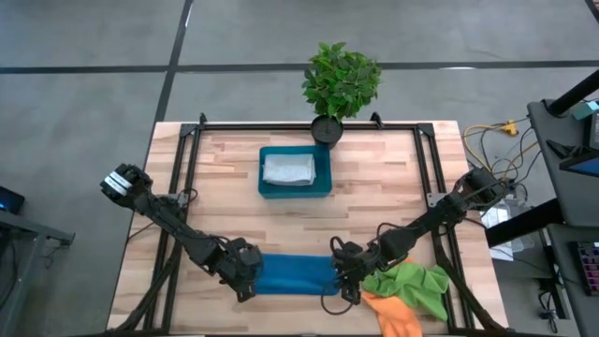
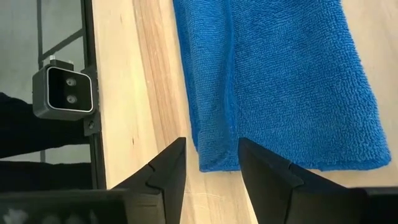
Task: Fold microfiber towels
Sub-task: Fold the blue microfiber towel
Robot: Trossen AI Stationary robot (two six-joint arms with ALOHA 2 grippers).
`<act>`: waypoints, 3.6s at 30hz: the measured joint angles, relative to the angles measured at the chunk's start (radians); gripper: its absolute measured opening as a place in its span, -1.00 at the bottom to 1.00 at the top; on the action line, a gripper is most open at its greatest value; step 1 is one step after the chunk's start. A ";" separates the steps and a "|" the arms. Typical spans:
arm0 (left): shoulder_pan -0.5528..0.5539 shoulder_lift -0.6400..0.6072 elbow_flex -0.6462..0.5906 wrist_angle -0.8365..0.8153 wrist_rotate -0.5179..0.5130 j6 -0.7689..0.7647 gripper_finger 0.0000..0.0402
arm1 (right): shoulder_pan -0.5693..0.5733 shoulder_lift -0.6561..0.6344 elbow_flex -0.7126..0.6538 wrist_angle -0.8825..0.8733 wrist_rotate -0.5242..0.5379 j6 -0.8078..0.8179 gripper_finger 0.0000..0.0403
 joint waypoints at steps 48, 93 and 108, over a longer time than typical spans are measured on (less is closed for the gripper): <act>-0.001 0.046 -0.003 0.062 0.127 0.026 -1.00 | 0.015 0.099 0.032 -0.037 0.082 -0.017 -0.49; 0.008 0.010 -0.004 0.028 0.120 0.075 -1.00 | 0.017 0.221 0.172 -0.137 0.165 -0.263 -0.35; 0.008 0.008 -0.004 0.018 0.120 0.076 -1.00 | 0.022 0.174 0.244 -0.254 0.240 -0.319 -0.93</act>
